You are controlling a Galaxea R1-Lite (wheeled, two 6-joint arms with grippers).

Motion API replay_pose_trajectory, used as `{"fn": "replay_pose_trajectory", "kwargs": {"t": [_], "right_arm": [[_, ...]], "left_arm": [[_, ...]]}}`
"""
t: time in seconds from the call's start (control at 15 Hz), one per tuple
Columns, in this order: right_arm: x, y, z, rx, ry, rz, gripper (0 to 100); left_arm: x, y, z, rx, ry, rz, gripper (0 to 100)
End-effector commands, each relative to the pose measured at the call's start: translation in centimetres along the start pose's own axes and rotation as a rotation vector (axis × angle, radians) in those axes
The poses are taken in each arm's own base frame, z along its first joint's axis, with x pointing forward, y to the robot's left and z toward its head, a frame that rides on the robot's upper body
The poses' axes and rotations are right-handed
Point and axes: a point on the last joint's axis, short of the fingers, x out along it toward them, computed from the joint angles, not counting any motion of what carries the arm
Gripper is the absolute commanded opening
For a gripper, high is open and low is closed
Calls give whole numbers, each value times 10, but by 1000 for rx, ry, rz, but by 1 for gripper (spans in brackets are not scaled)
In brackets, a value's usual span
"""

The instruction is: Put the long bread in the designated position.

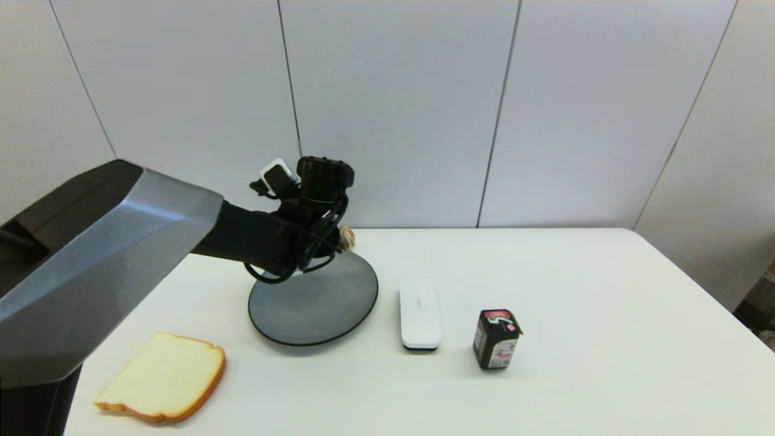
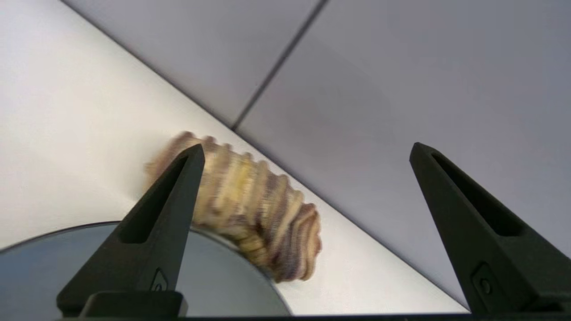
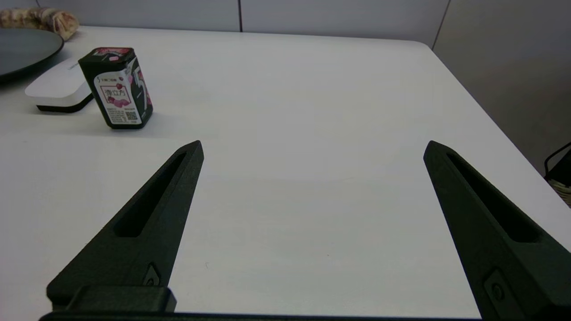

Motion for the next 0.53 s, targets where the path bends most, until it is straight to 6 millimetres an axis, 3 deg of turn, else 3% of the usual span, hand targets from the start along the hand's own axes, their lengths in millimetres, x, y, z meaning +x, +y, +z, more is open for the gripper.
{"fn": "replay_pose_trajectory", "kwargs": {"t": [0.07,0.27,0.53], "right_arm": [[0,0,0,0,1,0,100],[0,0,0,0,1,0,100],[0,0,0,0,1,0,100]], "left_arm": [[-43,4,55,-41,-46,-24,100],[-84,17,100,47,-79,-43,100],[-127,28,139,133,-63,-202,100]]}}
